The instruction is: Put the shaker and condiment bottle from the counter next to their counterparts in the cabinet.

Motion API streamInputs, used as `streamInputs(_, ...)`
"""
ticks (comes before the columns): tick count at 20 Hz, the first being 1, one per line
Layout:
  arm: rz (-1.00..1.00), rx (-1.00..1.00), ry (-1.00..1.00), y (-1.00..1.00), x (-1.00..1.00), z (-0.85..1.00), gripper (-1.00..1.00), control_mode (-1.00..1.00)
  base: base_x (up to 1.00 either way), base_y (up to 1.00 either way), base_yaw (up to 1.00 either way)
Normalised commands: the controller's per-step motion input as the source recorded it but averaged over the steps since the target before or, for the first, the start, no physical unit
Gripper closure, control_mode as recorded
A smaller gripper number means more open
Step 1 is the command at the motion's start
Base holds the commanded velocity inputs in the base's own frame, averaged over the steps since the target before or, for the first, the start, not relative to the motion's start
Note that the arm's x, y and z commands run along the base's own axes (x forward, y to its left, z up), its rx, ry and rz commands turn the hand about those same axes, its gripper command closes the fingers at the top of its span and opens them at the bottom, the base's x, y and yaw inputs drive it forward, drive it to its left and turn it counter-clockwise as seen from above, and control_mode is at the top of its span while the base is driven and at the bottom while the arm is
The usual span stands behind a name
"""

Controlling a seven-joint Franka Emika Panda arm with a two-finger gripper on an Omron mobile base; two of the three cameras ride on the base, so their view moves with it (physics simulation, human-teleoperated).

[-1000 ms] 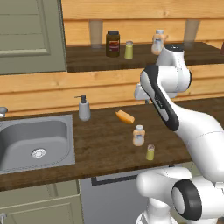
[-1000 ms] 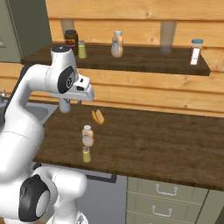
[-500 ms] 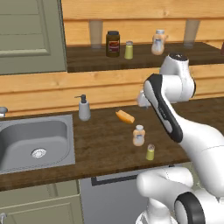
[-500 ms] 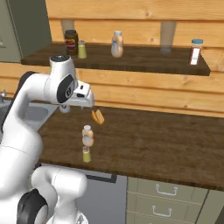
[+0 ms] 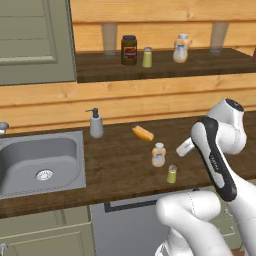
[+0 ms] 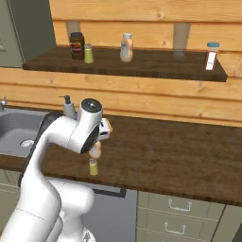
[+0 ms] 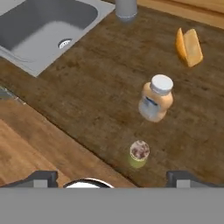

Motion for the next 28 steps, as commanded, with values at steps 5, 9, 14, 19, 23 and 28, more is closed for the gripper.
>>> streamInputs(5, 0.61, 0.05, -0.21, -0.43, -0.06, -0.68, -1.00, -1.00, 0.00, 0.00, 0.00)
streamInputs(9, 0.59, 0.14, -0.24, -0.81, 0.03, -0.40, -1.00, -1.00, 0.00, 0.00, 0.00)
streamInputs(14, 0.17, 0.04, -0.02, -0.18, 0.10, -0.24, -1.00, -1.00, 0.00, 0.00, 0.00)
streamInputs(19, 0.10, 0.18, 0.00, 0.00, 0.16, -0.09, -1.00, -1.00, 0.00, 0.00, 0.00)
streamInputs(23, 0.08, 0.10, 0.00, 0.00, 0.27, -0.28, -1.00, -1.00, 0.00, 0.00, 0.00)
streamInputs(28, 0.02, 0.09, 0.04, 0.01, 0.60, -0.15, -1.00, -1.00, 0.00, 0.00, 0.00)
